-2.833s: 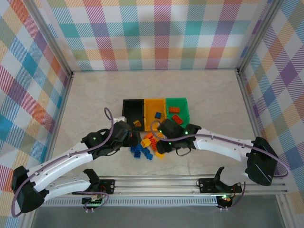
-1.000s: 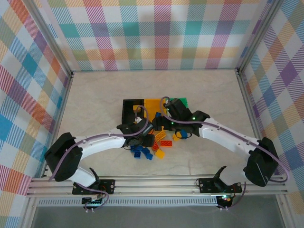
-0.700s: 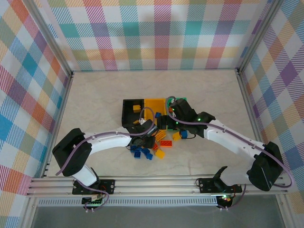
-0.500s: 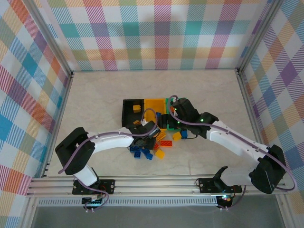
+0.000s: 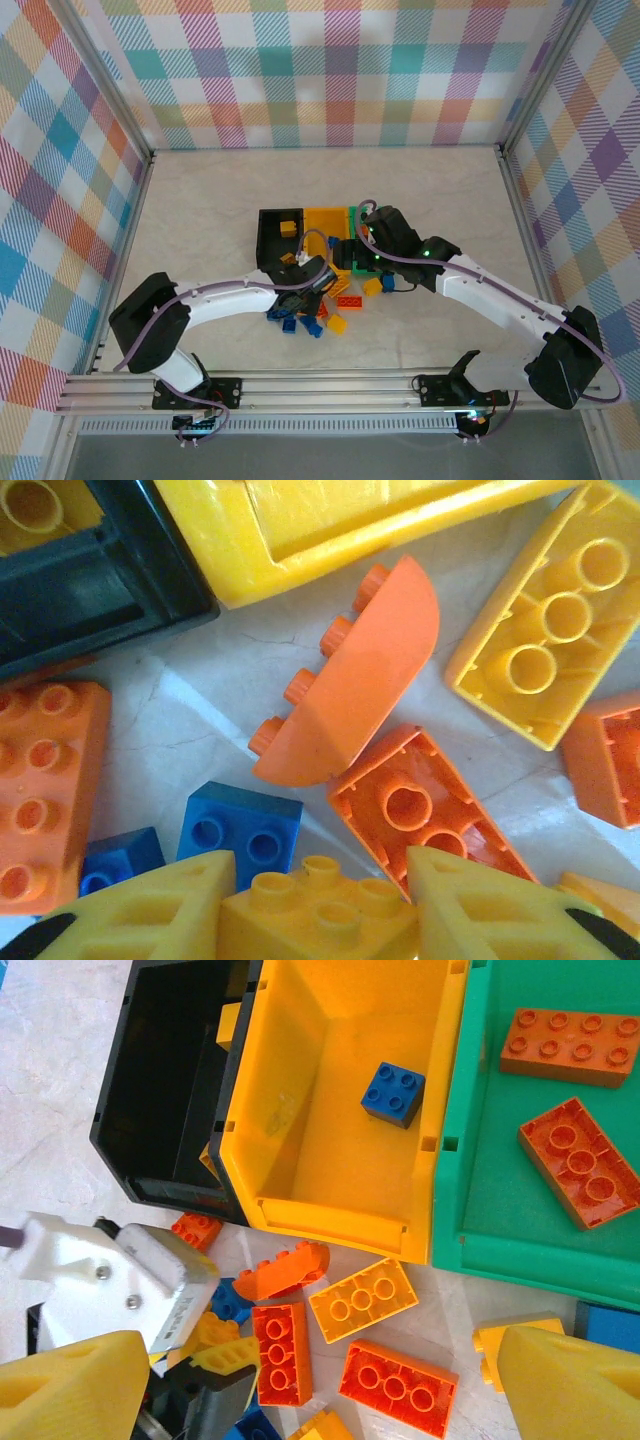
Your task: Sort the legos into containers by color
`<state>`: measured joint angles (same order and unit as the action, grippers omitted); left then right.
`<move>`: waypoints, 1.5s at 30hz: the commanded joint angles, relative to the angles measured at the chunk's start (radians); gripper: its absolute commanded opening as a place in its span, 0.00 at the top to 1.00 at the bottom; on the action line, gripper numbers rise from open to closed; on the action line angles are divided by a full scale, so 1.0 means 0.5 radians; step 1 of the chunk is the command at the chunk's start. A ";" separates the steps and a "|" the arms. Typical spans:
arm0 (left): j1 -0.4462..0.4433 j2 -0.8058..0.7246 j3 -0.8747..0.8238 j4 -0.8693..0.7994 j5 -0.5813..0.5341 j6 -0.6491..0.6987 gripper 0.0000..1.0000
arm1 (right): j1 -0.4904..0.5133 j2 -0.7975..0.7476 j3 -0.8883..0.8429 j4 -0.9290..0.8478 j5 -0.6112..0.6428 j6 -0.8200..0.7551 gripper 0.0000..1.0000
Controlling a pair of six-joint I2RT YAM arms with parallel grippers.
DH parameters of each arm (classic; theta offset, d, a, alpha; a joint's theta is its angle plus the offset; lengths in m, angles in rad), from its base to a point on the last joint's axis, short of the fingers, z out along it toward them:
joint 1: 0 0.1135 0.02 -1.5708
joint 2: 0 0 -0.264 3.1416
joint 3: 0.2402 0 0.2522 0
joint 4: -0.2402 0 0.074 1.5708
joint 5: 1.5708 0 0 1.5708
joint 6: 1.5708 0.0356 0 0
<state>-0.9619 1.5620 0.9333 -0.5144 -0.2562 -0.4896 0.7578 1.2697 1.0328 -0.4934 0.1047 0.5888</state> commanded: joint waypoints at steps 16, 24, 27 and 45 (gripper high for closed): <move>0.338 -0.259 0.419 -0.164 -0.280 0.079 0.65 | -0.075 -0.189 -0.163 -0.034 0.038 0.080 0.09; 0.628 0.139 0.703 -0.076 -0.258 0.143 0.66 | -0.082 -0.262 -0.221 -0.072 0.058 0.101 0.10; 0.691 0.305 0.836 -0.090 -0.249 0.146 0.66 | -0.081 -0.281 -0.231 -0.093 0.048 0.109 0.10; 0.632 -0.228 0.719 0.027 0.163 -0.010 0.00 | -0.014 -0.190 -0.451 -0.068 -0.411 0.109 0.02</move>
<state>-0.6151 1.5776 1.3468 -0.5323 -0.2420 -0.4591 0.7307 1.1492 0.8345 -0.5541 -0.0132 0.6453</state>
